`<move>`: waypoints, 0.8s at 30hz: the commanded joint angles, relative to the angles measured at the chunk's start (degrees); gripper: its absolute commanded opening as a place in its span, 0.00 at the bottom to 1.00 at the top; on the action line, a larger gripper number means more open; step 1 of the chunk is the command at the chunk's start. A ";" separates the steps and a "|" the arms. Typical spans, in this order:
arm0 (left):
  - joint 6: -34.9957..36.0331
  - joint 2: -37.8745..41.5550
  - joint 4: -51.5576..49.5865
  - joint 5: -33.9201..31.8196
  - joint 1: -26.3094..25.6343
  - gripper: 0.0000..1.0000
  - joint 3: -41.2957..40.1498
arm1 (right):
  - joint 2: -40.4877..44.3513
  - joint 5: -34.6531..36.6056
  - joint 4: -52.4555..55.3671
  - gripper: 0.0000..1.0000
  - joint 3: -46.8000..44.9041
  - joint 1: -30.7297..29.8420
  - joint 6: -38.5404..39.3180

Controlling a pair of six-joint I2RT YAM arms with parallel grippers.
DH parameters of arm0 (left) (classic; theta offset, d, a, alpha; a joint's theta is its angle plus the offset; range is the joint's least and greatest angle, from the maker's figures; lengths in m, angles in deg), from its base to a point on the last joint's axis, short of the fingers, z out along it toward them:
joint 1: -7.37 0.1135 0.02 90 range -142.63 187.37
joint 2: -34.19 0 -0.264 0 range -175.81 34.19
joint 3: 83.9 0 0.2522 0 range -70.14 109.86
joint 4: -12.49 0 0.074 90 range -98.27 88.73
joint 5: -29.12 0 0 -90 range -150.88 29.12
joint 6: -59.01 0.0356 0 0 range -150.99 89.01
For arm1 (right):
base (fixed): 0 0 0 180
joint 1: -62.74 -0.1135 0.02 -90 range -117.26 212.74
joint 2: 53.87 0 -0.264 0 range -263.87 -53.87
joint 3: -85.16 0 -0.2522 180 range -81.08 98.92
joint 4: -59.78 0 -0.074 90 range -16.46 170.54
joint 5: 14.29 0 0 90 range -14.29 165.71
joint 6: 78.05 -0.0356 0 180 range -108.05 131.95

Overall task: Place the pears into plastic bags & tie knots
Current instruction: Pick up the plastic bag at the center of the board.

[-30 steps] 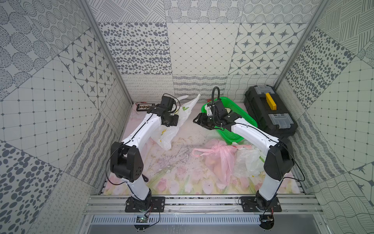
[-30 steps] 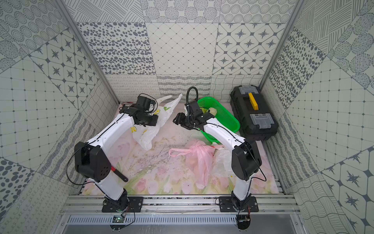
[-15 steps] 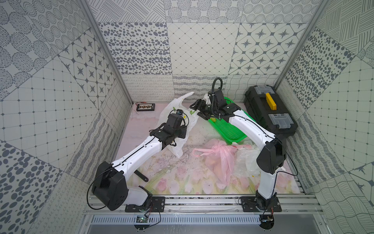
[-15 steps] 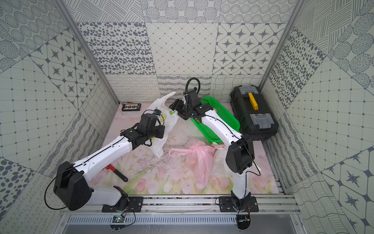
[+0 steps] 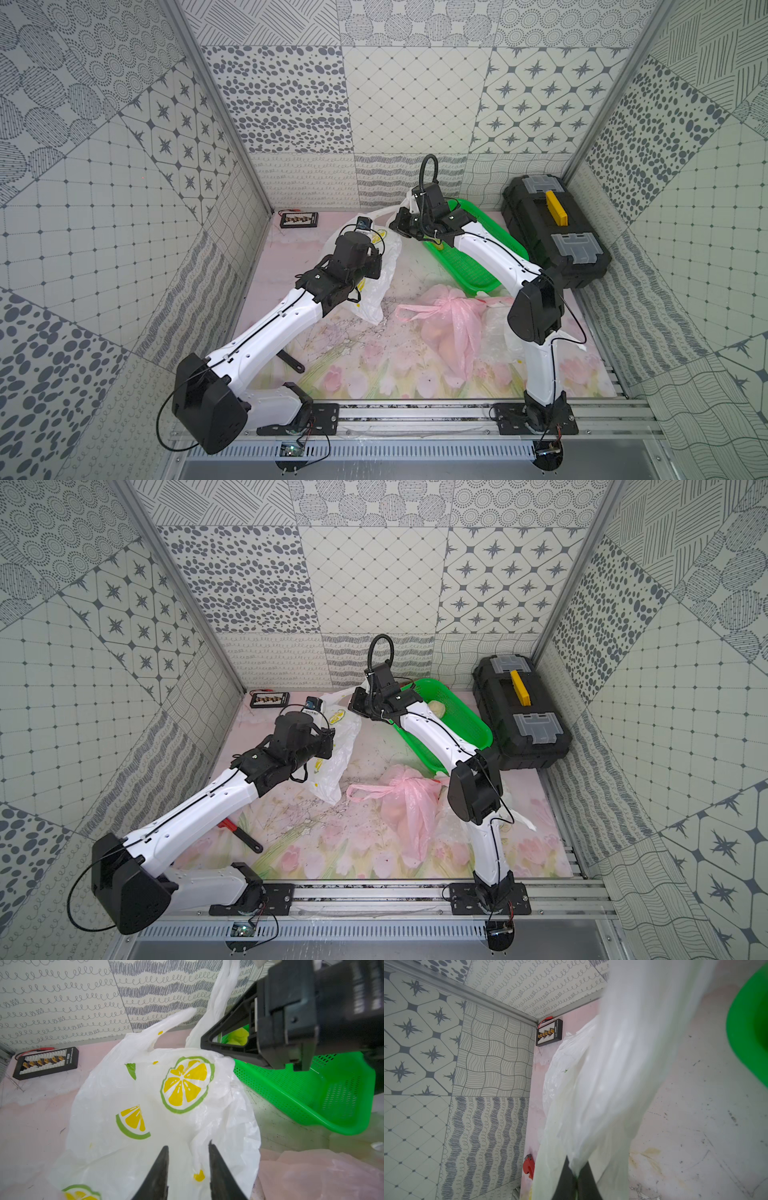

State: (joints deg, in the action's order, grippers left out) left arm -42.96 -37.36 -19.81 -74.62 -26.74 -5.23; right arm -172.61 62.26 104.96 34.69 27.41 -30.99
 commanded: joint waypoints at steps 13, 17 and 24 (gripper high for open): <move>-1.68 -0.34 -30.03 20.52 18.92 0.68 24.77 | 21.72 -2.22 -37.81 0.00 -26.71 -4.07 36.10; 1.29 -2.56 -30.76 18.28 20.97 0.74 28.23 | 24.21 -1.08 -43.30 0.00 -32.25 -5.03 32.63; 5.95 -7.70 -25.14 19.56 21.06 0.82 30.37 | 26.83 -2.18 -47.67 0.00 -36.89 -7.72 31.33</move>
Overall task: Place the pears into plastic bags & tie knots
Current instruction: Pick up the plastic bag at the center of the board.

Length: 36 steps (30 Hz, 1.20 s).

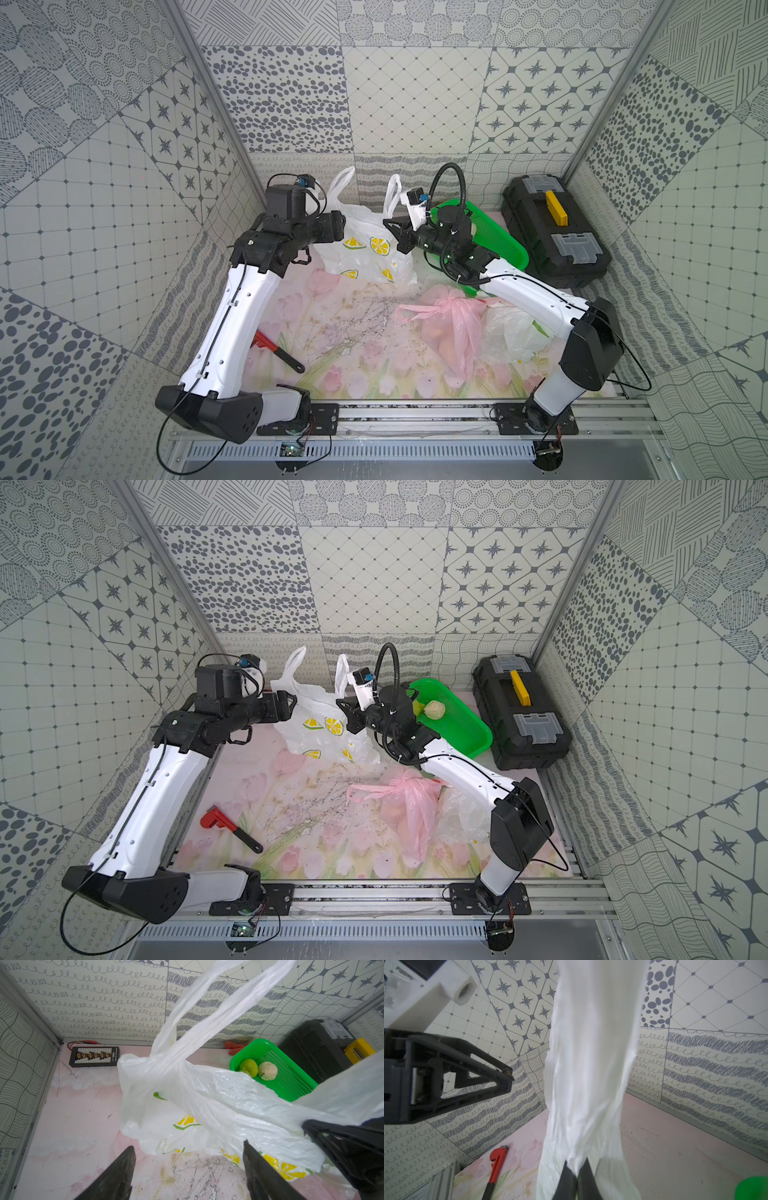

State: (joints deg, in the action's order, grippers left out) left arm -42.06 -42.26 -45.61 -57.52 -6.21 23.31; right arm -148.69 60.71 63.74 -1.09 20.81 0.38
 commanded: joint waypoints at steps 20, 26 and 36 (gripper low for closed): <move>9.36 -14.23 2.51 -13.83 0.64 0.76 7.41 | 6.15 0.19 -9.43 0.00 -6.83 -1.78 -3.95; 8.94 -15.71 7.28 -10.02 1.08 0.72 5.98 | 6.97 1.81 -9.86 0.00 -8.41 -1.66 -5.67; 8.00 -12.46 18.15 0.00 2.84 0.00 1.07 | 9.47 2.81 -13.48 0.00 -13.88 -0.10 -12.12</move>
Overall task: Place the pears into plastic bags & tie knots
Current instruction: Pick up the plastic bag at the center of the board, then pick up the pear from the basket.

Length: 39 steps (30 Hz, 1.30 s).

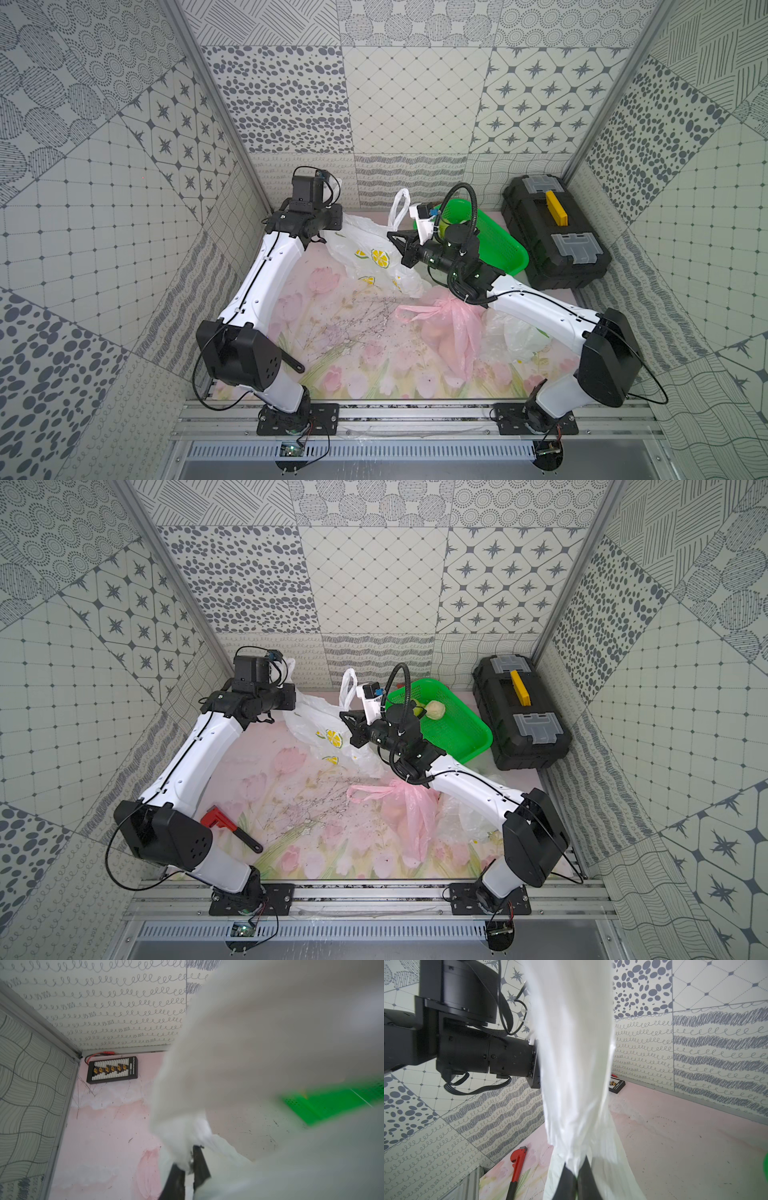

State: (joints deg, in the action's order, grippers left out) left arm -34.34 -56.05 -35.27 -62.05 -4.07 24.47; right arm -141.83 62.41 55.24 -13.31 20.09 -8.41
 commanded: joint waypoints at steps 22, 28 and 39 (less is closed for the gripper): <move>1.25 9.69 -6.75 -8.92 0.72 0.00 -3.77 | 6.09 -10.20 22.60 0.53 -1.88 17.97 -25.70; -1.22 7.96 -6.48 -6.92 0.62 0.00 -1.50 | 2.59 -8.67 33.50 0.65 1.20 28.23 -24.09; 3.54 5.96 -5.25 -1.30 -7.95 0.00 2.15 | -22.10 23.30 48.98 0.78 26.89 29.53 -27.61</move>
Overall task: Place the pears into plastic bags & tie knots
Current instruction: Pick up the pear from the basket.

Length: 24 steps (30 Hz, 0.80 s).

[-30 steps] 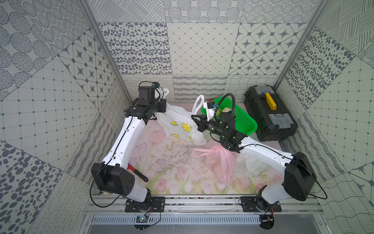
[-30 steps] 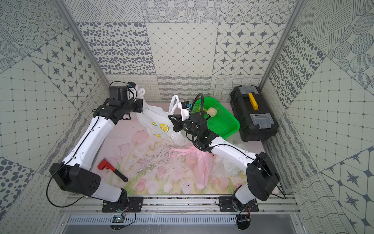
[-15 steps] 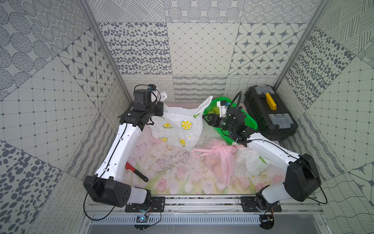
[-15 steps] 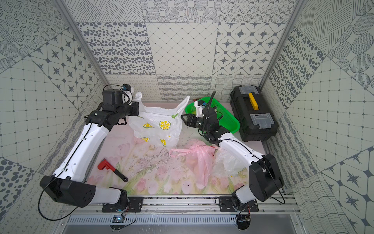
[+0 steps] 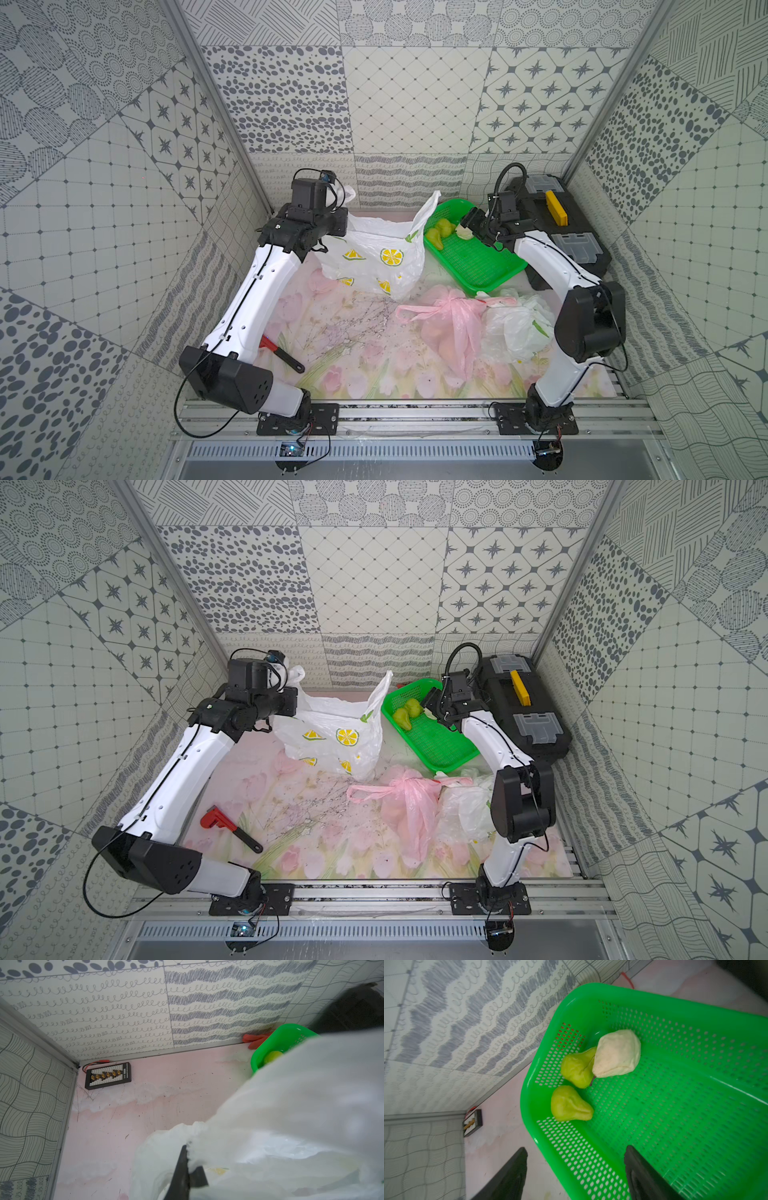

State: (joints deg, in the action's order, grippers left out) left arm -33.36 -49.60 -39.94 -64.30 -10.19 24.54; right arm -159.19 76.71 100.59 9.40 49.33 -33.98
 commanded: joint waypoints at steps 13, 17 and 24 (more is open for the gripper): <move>-0.33 -0.78 0.09 5.16 -4.41 0.00 -0.89 | -26.55 13.96 10.27 0.83 26.12 0.75 -0.94; -0.55 -0.84 -0.17 5.54 -4.41 0.00 -1.15 | -30.76 14.20 11.86 0.83 31.24 0.84 -0.12; -0.64 -0.06 -0.71 5.09 -4.41 0.00 -2.27 | -36.54 12.37 10.42 0.83 35.30 1.63 -0.38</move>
State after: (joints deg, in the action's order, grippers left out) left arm -33.45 -50.39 -40.45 -60.58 -14.28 22.70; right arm -192.76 89.21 111.10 41.70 50.36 -34.33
